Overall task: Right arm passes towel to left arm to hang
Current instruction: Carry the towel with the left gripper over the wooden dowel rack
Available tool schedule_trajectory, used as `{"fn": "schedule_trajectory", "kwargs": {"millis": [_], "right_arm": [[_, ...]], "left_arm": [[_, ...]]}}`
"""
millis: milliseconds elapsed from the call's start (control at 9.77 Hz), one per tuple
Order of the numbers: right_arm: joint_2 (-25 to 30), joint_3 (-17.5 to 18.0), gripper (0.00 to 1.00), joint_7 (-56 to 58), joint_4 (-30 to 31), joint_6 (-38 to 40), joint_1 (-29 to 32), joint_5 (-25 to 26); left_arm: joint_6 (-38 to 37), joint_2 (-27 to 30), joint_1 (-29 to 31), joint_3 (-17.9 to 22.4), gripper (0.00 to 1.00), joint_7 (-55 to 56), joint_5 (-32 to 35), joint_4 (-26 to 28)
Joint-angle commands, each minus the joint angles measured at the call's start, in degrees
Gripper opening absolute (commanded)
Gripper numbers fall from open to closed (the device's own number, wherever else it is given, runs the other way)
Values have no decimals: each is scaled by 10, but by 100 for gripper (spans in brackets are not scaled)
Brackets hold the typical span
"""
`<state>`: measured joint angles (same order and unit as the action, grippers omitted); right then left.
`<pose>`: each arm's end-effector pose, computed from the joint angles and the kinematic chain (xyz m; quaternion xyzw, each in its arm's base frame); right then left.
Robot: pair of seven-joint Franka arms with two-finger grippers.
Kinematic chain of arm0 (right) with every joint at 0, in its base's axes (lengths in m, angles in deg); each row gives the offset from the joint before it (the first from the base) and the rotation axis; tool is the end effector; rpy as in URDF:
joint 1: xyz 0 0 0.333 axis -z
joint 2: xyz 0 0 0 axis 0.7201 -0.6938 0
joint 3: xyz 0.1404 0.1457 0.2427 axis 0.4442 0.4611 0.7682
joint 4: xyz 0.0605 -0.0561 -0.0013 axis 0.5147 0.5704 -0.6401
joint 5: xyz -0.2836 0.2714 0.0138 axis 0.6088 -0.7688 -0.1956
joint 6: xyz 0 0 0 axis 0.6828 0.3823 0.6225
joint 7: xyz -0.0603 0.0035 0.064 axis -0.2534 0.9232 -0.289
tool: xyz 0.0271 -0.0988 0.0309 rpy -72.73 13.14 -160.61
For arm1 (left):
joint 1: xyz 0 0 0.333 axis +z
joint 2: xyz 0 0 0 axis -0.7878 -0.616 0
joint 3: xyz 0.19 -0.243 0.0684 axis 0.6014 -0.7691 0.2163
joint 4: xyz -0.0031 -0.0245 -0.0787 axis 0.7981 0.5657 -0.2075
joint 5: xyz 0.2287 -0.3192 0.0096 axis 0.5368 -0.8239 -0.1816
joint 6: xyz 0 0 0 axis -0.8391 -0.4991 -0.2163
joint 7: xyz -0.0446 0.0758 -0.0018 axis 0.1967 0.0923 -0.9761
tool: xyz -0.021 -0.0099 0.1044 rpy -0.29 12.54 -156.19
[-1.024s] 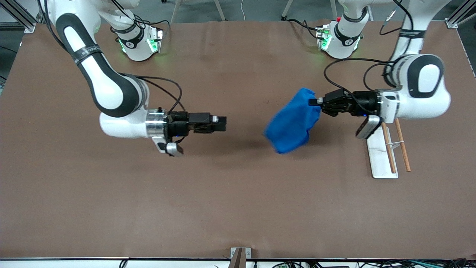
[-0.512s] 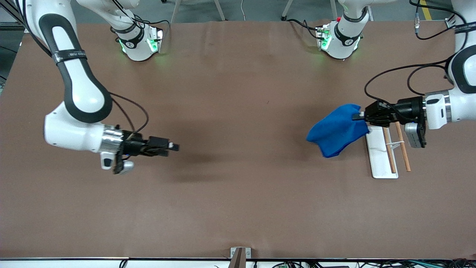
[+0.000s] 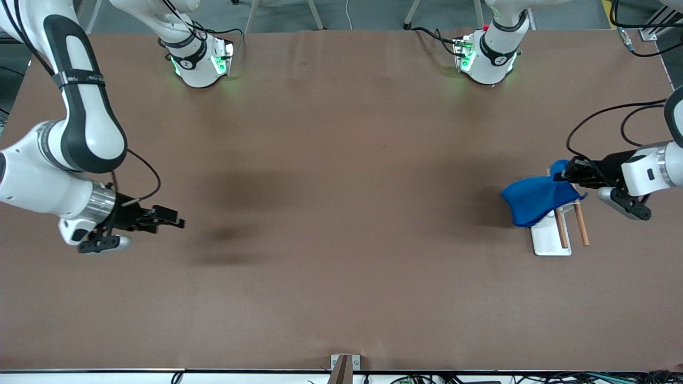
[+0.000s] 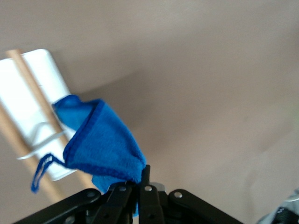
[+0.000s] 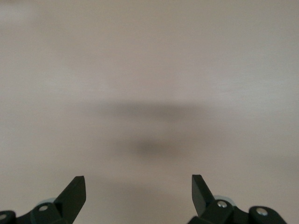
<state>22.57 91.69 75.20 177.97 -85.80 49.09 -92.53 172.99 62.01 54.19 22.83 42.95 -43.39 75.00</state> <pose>0.6432 0.0080 0.3973 -0.9933 -0.0493 -0.0379 0.0976 0.5918 0.0939 0.4106 0.9590 -0.1930 -0.0851 0.1892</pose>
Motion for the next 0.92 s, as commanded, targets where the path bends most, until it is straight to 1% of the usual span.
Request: {"fn": "schedule_trajectory", "kwargs": {"millis": [0,102,307,409,512,614,717,819], "right_arm": [[66,-23,100,-62,19,20,-11,91],[90,-29,100,-98,19,46,-11,115],[149,-54,100,-114,14,134,-14,119],[177,-57,100,-132,10,172,-13,119],[183,-57,100,-162,-15,215,-11,127],[184,-64,100,-178,-57,269,-10,132],[181,-73,100,-176,-112,332,-9,132],[179,-82,100,-173,-142,355,-7,124]], "left_arm": [[2,-56,-4,55,0,-62,19,-38],[3,-77,-4,75,0,-66,18,-56],[11,-128,-1,109,0,-111,15,-105],[24,-140,-1,120,1,-129,17,-108],[42,-146,4,125,1,-150,19,-105],[48,-153,12,131,1,-167,19,-104],[56,-165,12,146,1,-174,20,-105],[64,-171,11,148,1,-173,19,-104]]}}
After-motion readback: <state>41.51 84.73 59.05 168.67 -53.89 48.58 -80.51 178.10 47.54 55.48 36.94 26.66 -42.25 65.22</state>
